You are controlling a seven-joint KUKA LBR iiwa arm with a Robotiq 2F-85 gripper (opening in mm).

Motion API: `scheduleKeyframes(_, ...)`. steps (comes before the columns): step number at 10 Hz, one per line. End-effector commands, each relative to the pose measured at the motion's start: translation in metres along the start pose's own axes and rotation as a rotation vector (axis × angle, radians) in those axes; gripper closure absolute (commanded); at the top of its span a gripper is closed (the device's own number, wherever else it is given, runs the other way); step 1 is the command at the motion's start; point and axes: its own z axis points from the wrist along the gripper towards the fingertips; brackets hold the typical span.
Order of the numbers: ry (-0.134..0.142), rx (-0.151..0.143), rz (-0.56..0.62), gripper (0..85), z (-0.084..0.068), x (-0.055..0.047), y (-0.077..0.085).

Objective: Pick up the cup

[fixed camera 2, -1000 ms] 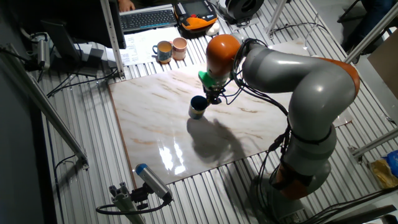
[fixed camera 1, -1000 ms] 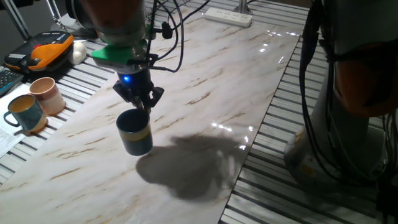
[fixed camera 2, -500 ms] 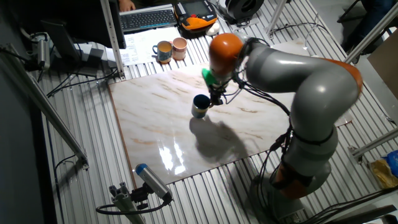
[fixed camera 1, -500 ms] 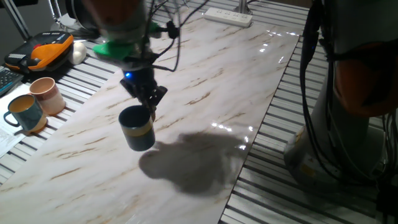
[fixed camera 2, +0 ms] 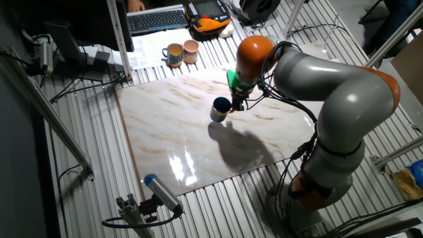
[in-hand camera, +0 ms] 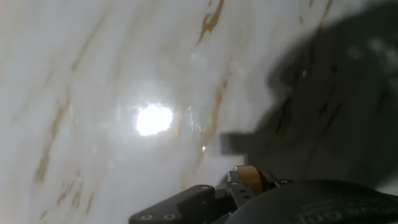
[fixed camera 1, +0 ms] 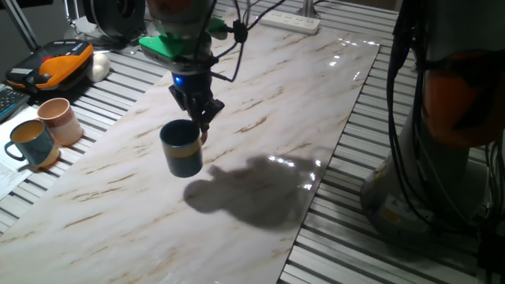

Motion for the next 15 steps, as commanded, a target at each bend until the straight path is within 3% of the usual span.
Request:
scheduleKeyframes(1, -0.006, 0.004, -0.001, 85.0, -0.001, -0.001, -0.002)
scheduleKeyframes(5, -0.059, 0.041, -0.107, 85.0, -0.007, -0.011, -0.012)
scheduleKeyframes(6, -0.045, 0.028, -0.116, 85.0, -0.008, -0.014, -0.011)
scheduleKeyframes(8, -0.049, 0.034, -0.105, 85.0, -0.001, -0.013, -0.004)
scheduleKeyframes(11, -0.022, 0.012, -0.095, 85.0, 0.005, -0.021, 0.003)
scheduleKeyframes(14, 0.002, -0.007, -0.098, 85.0, 0.006, -0.039, 0.004)
scheduleKeyframes(15, 0.009, -0.012, -0.101, 85.0, 0.010, -0.041, 0.007)
